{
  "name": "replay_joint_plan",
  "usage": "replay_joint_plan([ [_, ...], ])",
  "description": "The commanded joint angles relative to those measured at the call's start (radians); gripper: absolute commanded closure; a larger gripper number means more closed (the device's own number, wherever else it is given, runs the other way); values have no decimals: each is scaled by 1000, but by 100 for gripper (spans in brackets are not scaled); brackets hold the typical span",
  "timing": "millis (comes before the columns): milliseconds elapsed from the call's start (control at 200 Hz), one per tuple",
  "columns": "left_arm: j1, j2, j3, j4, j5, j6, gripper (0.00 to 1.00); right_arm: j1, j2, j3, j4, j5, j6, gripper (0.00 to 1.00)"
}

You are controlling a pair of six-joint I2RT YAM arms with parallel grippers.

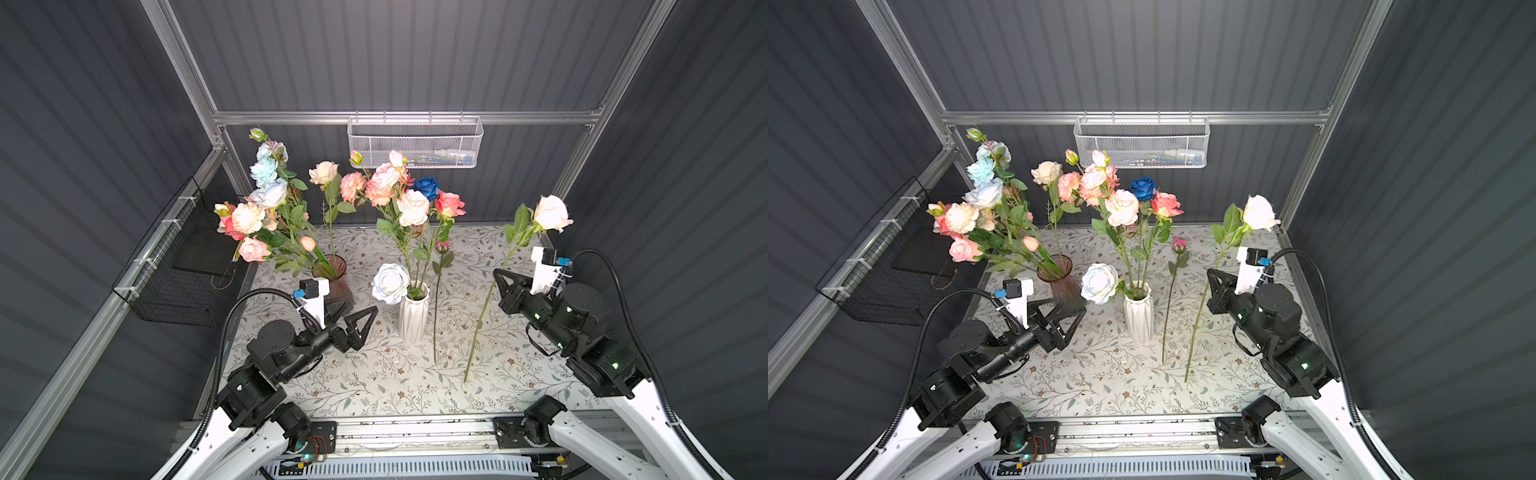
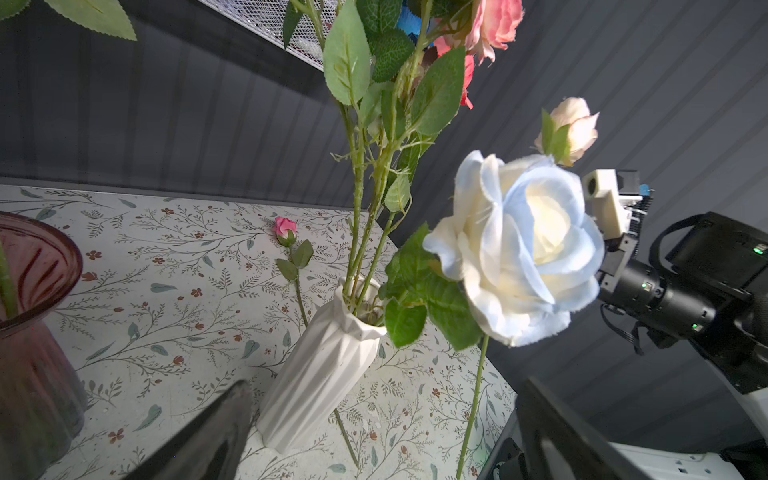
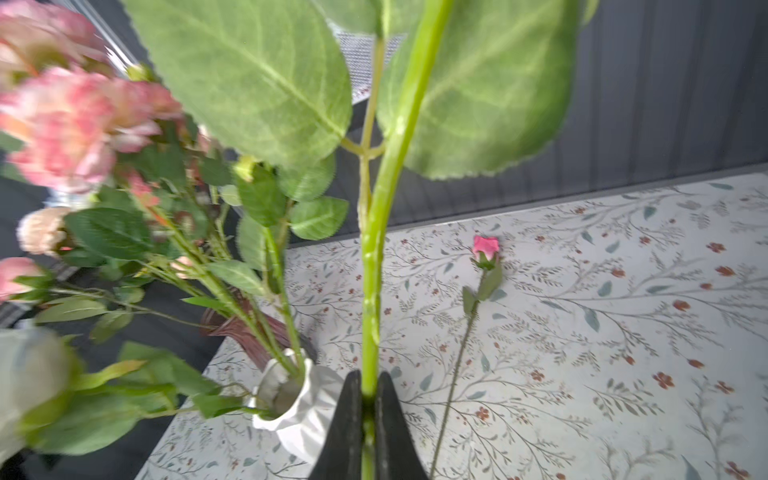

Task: Arrange the flowers into the vase
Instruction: 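Lift the pale pink rose high with the right gripper, then lower the pale pink rose into the white vase and open the right gripper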

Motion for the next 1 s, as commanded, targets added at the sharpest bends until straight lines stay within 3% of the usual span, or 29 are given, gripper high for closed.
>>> replay_joint_plan([
  [0, -4, 0, 27, 2, -8, 19, 0, 28, -10, 51, 157, -60, -4, 99],
  [215, -2, 10, 37, 7, -9, 18, 0, 109, 122, 191, 370, -146, -24, 99],
  [420, -4, 16, 47, 5, -8, 16, 0, 247, 298, 392, 455, -88, -209, 99],
  [595, -4, 17, 56, 1, -8, 16, 0, 304, 415, 529, 455, -34, -369, 99],
  [995, -4, 11, 59, -12, -12, 24, 0, 308, 544, 476, 562, 24, -481, 99],
])
